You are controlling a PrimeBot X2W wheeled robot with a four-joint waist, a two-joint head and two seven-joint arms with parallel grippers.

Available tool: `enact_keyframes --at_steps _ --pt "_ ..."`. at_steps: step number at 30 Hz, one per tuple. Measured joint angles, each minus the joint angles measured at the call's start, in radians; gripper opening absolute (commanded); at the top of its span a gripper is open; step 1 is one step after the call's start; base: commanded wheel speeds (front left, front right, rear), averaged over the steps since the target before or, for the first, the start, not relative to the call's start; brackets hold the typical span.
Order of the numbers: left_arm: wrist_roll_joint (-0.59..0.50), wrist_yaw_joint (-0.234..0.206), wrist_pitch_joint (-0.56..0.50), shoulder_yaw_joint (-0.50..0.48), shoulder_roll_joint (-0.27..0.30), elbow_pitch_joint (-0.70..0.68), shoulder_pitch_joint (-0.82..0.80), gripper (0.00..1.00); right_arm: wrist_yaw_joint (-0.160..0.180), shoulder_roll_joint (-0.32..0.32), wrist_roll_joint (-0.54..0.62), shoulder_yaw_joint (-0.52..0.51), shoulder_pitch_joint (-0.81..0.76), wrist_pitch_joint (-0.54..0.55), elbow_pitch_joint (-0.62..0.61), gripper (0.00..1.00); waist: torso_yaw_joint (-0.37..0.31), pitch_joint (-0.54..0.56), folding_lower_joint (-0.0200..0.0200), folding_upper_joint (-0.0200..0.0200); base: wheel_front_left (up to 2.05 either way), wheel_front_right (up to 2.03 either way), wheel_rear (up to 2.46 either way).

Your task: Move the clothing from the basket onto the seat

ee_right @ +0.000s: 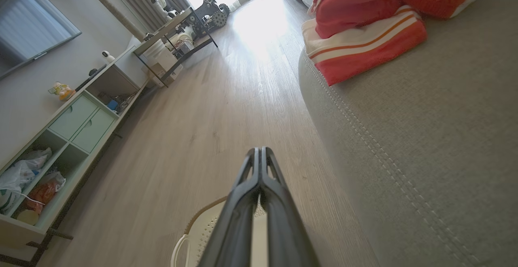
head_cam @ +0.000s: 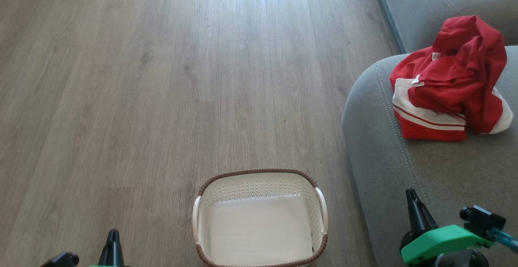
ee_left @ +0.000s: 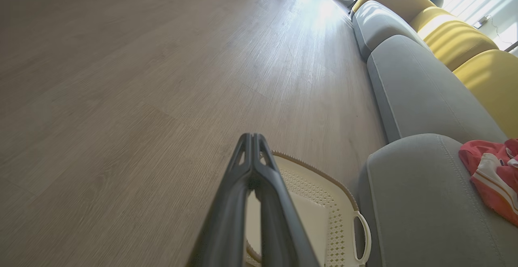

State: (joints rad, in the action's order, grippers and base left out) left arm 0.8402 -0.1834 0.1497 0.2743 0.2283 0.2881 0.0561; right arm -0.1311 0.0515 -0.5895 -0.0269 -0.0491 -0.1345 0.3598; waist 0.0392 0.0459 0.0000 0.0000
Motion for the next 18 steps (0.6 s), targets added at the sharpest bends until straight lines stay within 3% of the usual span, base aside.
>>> enact_keyframes --at_steps 18 --pt "0.153 0.044 -0.053 -0.069 -0.032 -0.018 -0.021 0.0 0.0 0.0 -0.202 -0.02 0.023 0.048 -0.012 0.0 -0.008 -0.009 0.0 0.0 0.0 0.0 0.0"
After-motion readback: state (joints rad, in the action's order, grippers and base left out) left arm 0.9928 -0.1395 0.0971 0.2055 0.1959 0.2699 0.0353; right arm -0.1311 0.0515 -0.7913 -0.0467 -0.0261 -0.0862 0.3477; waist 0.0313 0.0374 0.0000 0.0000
